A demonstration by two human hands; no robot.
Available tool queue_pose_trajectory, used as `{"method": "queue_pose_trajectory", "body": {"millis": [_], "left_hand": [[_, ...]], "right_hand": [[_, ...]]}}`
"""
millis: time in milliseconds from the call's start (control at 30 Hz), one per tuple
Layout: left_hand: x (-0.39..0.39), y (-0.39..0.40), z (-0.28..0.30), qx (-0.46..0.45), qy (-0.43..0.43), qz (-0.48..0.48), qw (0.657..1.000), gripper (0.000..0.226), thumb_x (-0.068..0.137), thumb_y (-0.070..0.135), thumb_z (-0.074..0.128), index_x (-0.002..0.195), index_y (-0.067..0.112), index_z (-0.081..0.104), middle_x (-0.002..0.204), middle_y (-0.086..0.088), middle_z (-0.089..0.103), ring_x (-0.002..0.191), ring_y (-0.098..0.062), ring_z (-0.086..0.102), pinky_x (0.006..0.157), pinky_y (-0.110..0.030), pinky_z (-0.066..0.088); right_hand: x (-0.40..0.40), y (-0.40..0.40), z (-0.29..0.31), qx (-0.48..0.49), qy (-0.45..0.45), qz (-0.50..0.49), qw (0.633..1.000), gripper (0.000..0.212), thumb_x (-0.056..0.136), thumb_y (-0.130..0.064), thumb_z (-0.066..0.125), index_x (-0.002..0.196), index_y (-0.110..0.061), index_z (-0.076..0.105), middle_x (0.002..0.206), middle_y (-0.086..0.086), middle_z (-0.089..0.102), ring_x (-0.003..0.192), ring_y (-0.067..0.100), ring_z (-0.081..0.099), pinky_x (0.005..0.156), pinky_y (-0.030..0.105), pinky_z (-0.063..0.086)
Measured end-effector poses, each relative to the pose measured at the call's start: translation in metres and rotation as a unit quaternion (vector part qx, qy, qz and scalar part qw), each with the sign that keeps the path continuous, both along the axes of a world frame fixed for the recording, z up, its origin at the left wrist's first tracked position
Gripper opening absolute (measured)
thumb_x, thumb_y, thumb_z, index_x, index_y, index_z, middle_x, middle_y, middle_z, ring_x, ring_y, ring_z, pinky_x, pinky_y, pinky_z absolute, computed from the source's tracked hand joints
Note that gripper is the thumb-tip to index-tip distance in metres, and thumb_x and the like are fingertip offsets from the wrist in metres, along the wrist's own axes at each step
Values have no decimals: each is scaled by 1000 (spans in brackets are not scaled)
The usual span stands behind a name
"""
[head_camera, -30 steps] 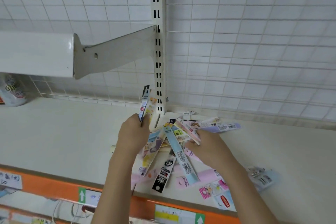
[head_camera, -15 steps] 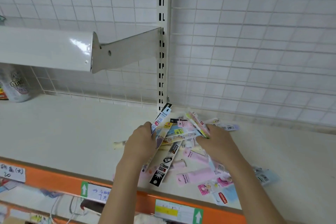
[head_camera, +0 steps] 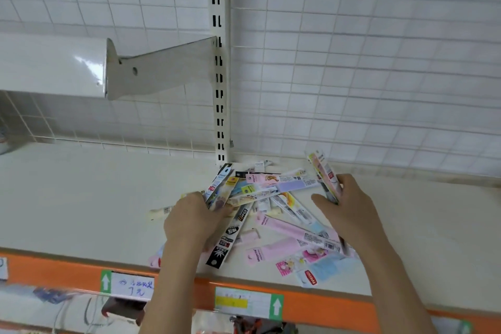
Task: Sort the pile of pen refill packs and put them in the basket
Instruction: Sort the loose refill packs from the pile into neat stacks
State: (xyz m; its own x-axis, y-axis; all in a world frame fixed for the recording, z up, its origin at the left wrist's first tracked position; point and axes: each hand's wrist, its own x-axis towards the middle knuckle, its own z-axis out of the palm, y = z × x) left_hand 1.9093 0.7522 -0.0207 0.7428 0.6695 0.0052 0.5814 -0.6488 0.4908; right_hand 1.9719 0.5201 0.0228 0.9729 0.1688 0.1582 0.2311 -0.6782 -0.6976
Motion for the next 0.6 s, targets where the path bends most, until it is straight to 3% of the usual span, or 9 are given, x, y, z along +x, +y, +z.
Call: {"method": "queue_pose_trajectory", "body": {"millis": [100, 167, 300, 500, 600], "left_hand": [[0, -2, -2, 16, 17, -4, 1000, 40, 87, 52, 49, 93, 14, 58, 95, -8, 66, 88, -28, 61, 67, -29, 46], [0, -3, 0, 23, 11, -8, 1000, 29, 88, 39, 52, 96, 13, 60, 97, -9, 65, 90, -30, 60, 67, -28, 42], [-3, 3, 7, 14, -31, -17, 999, 18, 88, 30, 47, 81, 16, 56, 85, -11, 62, 78, -32, 55, 66, -31, 44], [-9, 19, 16, 34, -75, -50, 995, 21, 93, 21, 46, 91, 3, 56, 89, -18, 58, 74, -30, 44, 66, -33, 36], [-12, 16, 20, 13, -73, -79, 994, 13, 94, 16, 43, 84, 9, 45, 81, -10, 50, 74, -28, 44, 64, -30, 34]], "right_hand": [[-3, -7, -2, -20, -4, -6, 1000, 9, 89, -22, 54, 84, -18, 47, 65, -3, 52, 57, 15, 49, 51, 26, 35], [-4, -13, -4, -27, 10, -3, 1000, 15, 91, -20, 50, 79, -11, 48, 67, 5, 56, 61, 22, 53, 53, 28, 37], [-10, -20, -6, -10, 50, 35, 998, 10, 94, -21, 46, 99, -16, 54, 84, 10, 67, 81, 31, 66, 58, 30, 48], [-15, -20, -13, -66, -2, 44, 997, 3, 94, -25, 48, 91, -25, 47, 66, 2, 57, 59, 25, 55, 57, 39, 49], [-17, -12, -18, -90, 12, 55, 994, 27, 88, -48, 56, 78, -23, 50, 58, -1, 51, 52, 18, 48, 51, 29, 37]]}}
